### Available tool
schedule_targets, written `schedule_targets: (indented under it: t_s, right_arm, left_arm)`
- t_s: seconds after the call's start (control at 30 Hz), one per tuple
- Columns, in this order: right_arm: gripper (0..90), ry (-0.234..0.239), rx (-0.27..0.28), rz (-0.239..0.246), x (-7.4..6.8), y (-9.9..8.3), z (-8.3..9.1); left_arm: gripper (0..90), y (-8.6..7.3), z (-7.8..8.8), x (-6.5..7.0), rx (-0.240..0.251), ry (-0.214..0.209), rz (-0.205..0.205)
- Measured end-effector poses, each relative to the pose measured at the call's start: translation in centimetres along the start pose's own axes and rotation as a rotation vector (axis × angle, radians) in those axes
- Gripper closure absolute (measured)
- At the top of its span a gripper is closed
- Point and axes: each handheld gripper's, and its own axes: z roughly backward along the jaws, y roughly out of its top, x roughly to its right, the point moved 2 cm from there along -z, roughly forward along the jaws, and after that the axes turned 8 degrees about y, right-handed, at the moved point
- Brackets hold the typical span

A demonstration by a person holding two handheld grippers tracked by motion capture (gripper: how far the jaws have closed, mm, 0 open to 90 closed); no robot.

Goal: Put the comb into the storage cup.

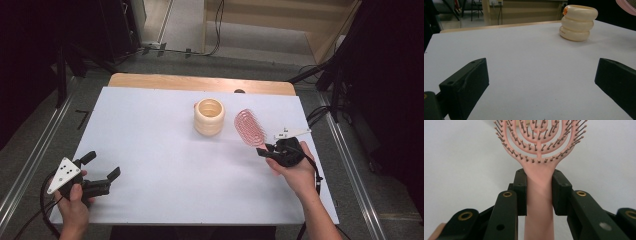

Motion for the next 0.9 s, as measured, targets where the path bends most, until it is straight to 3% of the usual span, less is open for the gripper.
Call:
schedule_targets:
  t_s: [0.47,0.8,0.9]
  right_arm:
    - [68.2,-0.015,0.115,0.014,-1.5,0.7,0.0]
    - [68.2,-0.024,0.202,0.014,-2.5,0.7,0.0]
    - [68.2,-0.024,0.253,0.009,-2.7,0.3,-0.2]
  left_arm:
    - [0.0,0.0,0.0,-0.1,0.002,0.005,0.006]
    - [0.0,0.3,0.0,0.0,0.002,0.014,-0.014]
    - [0.0,0.4,-0.1,0.1,0.001,0.014,-0.023]
